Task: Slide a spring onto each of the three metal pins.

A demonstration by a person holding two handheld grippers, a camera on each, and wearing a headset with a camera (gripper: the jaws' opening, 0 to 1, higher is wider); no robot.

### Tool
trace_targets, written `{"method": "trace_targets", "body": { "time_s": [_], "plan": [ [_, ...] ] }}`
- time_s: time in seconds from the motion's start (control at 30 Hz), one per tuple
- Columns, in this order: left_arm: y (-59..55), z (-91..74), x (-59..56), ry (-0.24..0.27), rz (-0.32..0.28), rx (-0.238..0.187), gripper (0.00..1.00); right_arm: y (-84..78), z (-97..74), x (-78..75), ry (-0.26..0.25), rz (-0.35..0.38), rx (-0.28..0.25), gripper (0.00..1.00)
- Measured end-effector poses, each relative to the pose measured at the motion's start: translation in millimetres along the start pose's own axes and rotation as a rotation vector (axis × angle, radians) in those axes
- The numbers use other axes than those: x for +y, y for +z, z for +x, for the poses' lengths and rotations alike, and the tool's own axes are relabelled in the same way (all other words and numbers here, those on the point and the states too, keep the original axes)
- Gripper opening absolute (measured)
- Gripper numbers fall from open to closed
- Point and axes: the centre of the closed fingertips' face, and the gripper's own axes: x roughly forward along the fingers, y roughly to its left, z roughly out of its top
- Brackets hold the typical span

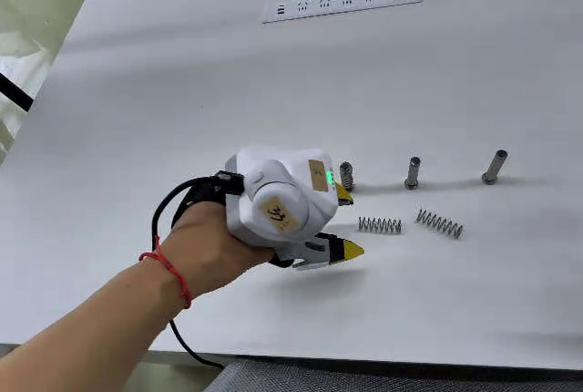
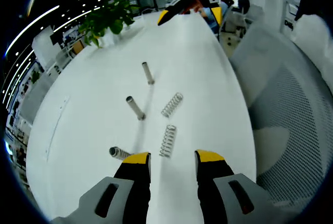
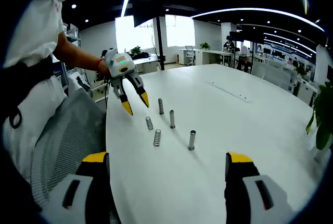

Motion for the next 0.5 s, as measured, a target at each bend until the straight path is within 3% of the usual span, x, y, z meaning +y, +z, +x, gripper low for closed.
{"method": "trace_targets", "body": {
  "time_s": [0.1,0.5],
  "plan": [
    [-2.3,6.6,3.6,0.010,0.000,0.029,0.31,-6.5,0.4,-1.7,0.002,-0.007,0.017,0.93],
    [-17.4,31.5,8.8,0.011,-0.010,0.137,0.22,-7.1,1.0,-7.0,-0.005,0.017,-0.012,0.90]
  ]
}}
